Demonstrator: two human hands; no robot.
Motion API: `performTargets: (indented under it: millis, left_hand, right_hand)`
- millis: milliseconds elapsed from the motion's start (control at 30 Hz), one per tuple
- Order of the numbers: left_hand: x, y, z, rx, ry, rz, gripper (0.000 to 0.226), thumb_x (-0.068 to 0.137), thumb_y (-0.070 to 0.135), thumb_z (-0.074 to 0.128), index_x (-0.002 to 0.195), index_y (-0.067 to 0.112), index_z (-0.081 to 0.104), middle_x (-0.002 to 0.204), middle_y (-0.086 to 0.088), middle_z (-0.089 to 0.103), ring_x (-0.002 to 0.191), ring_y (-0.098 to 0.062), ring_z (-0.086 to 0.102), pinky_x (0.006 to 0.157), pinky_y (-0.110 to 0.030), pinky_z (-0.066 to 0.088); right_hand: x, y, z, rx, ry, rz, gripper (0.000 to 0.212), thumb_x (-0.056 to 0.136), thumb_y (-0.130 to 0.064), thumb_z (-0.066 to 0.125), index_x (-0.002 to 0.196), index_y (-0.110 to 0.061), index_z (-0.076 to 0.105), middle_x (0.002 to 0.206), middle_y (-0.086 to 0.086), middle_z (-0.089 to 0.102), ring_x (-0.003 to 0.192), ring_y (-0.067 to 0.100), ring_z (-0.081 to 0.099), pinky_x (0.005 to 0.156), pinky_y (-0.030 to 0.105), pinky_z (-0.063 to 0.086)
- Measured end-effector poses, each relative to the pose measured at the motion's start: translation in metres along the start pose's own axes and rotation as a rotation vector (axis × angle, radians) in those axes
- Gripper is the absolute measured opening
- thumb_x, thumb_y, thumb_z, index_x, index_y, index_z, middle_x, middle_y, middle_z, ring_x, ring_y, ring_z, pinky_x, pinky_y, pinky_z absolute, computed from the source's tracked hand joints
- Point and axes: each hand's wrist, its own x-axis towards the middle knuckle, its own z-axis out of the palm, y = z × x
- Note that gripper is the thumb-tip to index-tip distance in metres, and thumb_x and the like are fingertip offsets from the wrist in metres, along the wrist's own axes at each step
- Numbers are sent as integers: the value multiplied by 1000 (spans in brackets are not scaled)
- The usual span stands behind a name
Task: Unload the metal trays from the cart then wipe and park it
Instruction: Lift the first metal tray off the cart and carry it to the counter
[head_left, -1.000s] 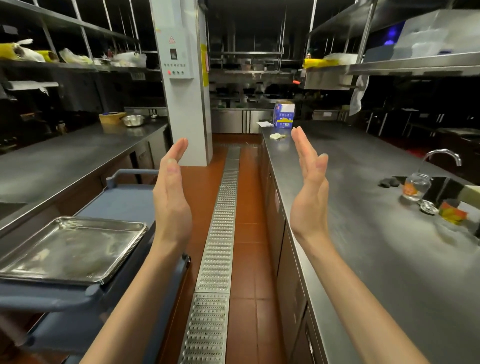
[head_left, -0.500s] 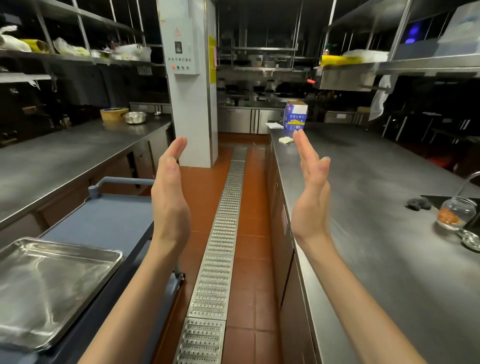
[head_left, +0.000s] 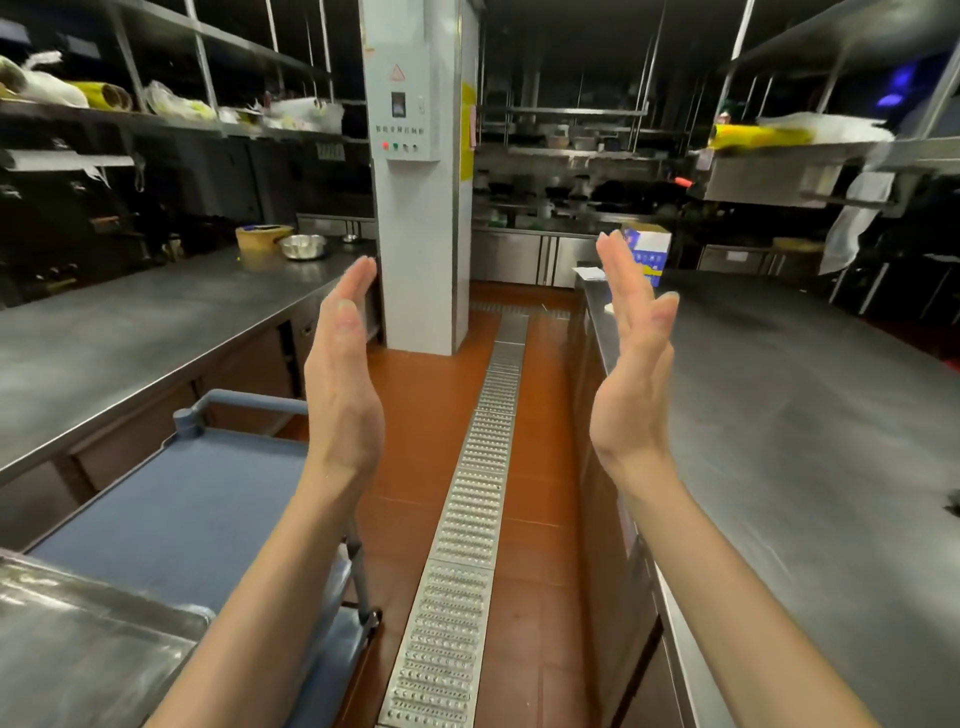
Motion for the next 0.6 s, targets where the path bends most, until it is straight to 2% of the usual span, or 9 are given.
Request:
performTargets:
  millis: [67, 167, 333, 533, 600]
  left_hand:
    - [20, -23, -2, 35, 12, 20, 48, 117, 36, 21, 160, 27, 41, 162, 14, 47, 152, -3, 38, 124, -20, 29]
    - [43, -52, -10, 95, 28, 3, 51, 117, 37, 21, 161, 23, 42, 163, 12, 47, 153, -3, 37, 129, -31, 26]
    - [80, -98, -28, 150, 81, -15, 51, 117, 35, 21, 161, 20, 42, 162, 11, 48, 153, -2, 37, 126, -26, 27]
    - [120, -154, -55, 280, 168, -33, 49, 119, 32, 20, 161, 20, 41, 162, 15, 47, 153, -1, 37, 123, -17, 27]
    - [133, -169, -66, 326, 223, -24, 49, 118, 34, 21, 161, 21, 42, 162, 15, 47, 153, -2, 37, 124, -19, 27]
  right_hand:
    - [19, 25, 20, 31, 6, -5, 75, 108, -60, 9, 161, -20, 43, 164, -13, 47, 154, 1, 35, 132, 44, 22]
    - [38, 55, 53, 75, -49, 0, 85, 103, -74, 11, 162, -22, 40, 165, -13, 45, 156, 4, 33, 132, 46, 21]
    - [67, 103, 110, 154, -127, 11, 95, 97, -81, 11, 163, -19, 38, 166, -11, 44, 156, 3, 33, 132, 41, 20]
    - [105, 164, 189, 260, -244, 49, 96, 94, -85, 10, 163, -24, 38, 167, -12, 41, 157, 3, 30, 133, 38, 17]
    - [117, 183, 218, 313, -293, 59, 96, 94, -85, 11, 163, -25, 38, 167, -14, 41, 157, 3, 30, 132, 39, 16]
